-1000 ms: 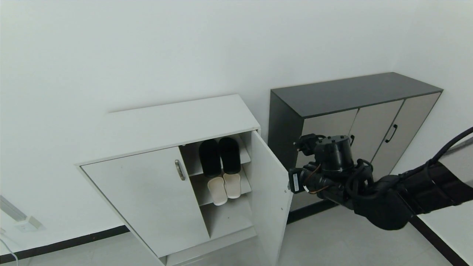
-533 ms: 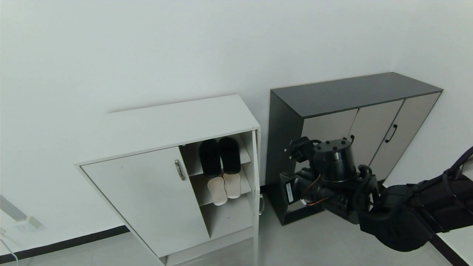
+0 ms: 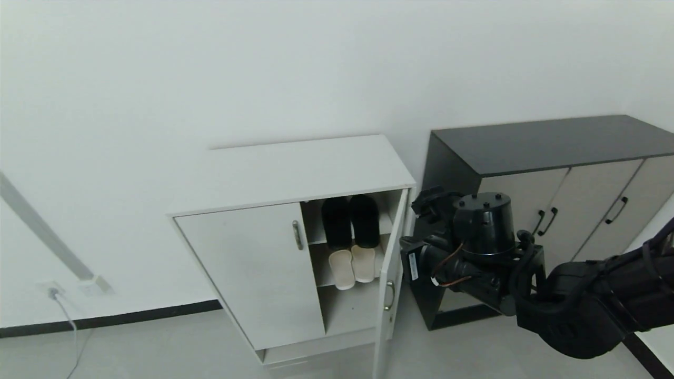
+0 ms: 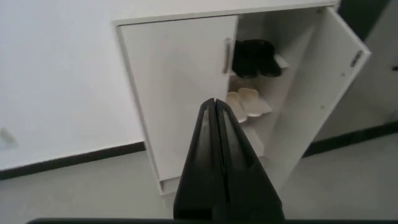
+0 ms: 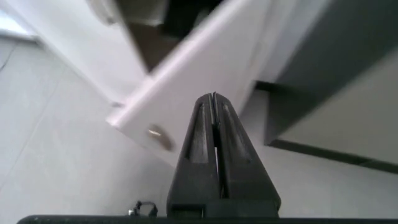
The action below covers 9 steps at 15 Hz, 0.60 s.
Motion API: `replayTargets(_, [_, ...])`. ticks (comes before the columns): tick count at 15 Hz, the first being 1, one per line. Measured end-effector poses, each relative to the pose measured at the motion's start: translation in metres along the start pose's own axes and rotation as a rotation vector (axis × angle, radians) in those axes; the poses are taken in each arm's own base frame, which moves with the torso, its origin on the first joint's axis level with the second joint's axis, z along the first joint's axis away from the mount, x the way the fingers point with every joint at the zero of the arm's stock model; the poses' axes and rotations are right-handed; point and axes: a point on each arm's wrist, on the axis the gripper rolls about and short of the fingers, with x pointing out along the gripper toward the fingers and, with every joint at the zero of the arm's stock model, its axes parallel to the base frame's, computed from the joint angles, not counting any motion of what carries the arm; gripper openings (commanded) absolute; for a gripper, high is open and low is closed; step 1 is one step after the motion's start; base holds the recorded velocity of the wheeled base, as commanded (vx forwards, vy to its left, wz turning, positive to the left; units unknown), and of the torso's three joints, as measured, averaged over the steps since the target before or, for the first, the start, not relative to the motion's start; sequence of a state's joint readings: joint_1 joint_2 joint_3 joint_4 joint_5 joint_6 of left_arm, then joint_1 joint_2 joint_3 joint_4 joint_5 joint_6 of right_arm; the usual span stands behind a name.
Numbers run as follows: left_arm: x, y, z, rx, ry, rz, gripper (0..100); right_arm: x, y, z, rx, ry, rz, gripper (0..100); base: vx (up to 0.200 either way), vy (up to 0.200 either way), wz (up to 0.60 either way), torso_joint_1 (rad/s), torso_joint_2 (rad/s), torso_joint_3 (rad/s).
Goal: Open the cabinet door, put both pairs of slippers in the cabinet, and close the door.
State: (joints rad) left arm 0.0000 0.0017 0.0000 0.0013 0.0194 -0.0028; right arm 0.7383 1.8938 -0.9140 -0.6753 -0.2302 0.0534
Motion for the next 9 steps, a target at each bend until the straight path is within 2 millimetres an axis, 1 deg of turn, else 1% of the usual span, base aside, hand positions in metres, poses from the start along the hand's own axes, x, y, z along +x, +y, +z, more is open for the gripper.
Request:
replayTargets(3, [0.0000, 0.0000, 0.0000, 0.000, 0.000, 0.000, 0, -0.0003, -0.0003, 0.0017, 0.002, -0.014, 0.000, 0, 0.000, 0.000, 0.00, 0.000, 0.00, 0.000])
replayTargets(6, [0.0000, 0.0000, 0.0001, 0.000, -0.001, 0.001, 0, -0.0008, -0.0020, 0.0010, -0.035, -0.021, -0.006, 0, 0.000, 0.000, 0.00, 0.000, 0.00, 0.000])
replayTargets(9, [0.0000, 0.0000, 0.0000, -0.001, 0.000, 0.000, 0, -0.0073, -0.0054, 0.0018, -0.053, -0.010, -0.025, 0, 0.000, 0.000, 0.00, 0.000, 0.00, 0.000])
